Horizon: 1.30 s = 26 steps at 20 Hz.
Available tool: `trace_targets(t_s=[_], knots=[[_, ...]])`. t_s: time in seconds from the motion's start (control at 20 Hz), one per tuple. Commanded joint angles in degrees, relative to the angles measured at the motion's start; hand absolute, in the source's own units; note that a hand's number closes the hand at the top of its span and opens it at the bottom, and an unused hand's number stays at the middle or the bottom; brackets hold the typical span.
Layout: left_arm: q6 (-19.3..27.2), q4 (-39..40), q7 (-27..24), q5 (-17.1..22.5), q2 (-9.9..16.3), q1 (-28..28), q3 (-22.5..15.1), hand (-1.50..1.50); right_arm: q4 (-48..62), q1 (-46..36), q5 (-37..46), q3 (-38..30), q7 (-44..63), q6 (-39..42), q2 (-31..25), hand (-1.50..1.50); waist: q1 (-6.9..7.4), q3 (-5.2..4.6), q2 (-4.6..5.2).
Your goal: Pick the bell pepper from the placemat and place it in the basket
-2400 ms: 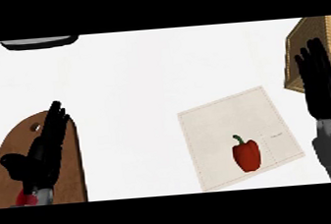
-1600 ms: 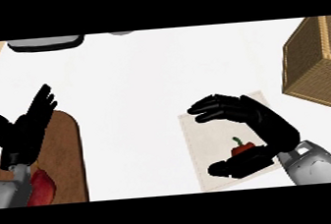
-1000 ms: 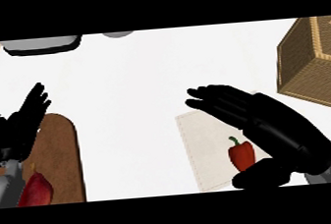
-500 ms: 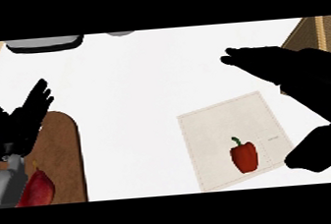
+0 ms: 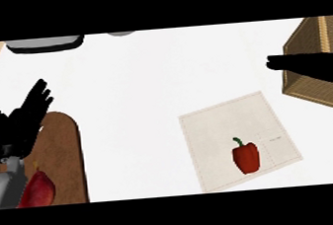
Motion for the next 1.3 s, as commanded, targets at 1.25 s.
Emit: trace_targets(t_s=[1.25], knots=[[-6.6,0.0,0.4,-3.2,-2.6,0.4,5.8,0.00,15.8,25.9,52.6,5.1,-45.6,-16.5,29.0,-1.50,1.14,0.05,0.26]])
